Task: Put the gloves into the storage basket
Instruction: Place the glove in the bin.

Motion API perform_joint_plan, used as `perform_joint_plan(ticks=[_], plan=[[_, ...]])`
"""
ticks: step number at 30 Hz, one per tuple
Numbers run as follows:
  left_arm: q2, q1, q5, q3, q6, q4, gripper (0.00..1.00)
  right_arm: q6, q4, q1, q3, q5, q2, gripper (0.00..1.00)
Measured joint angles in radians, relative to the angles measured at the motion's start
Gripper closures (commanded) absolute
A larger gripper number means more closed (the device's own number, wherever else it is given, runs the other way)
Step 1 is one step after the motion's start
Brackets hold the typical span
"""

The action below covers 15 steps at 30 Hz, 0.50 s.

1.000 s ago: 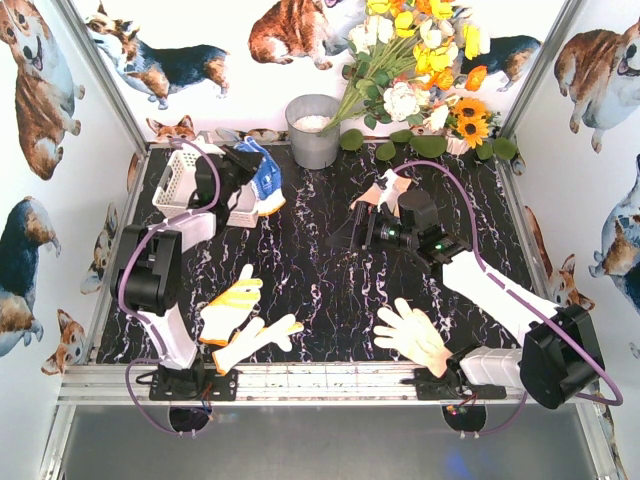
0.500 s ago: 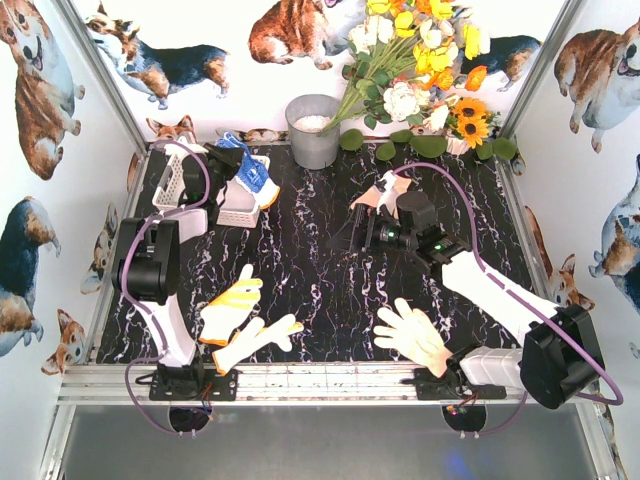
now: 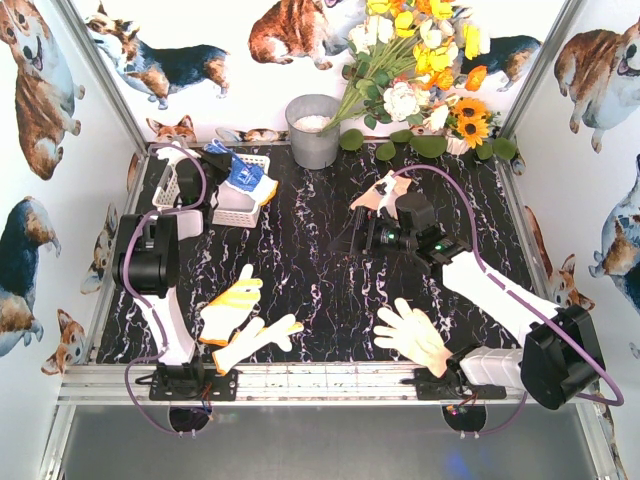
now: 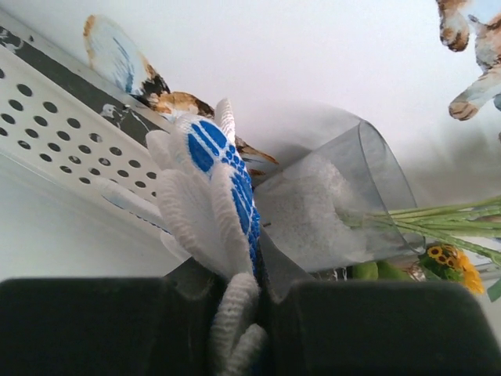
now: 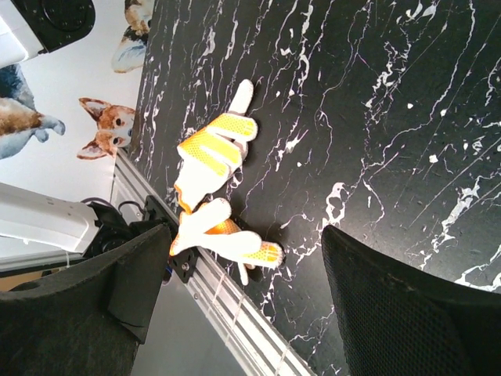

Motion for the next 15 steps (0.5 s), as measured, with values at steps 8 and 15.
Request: perform_joint_plan(ticks=[8,15], plan=[[0.051,0.008,-0.056,0.000,0.085,0.000,1.00,0.000,-0.017,0.002,0.000,0.013,-0.014,0.20],[0.135,0.011,-0.110,0.003,0.114,-0.031,1.00,0.000,-0.028,0.002,0.000,0.027,-0.037,0.20]])
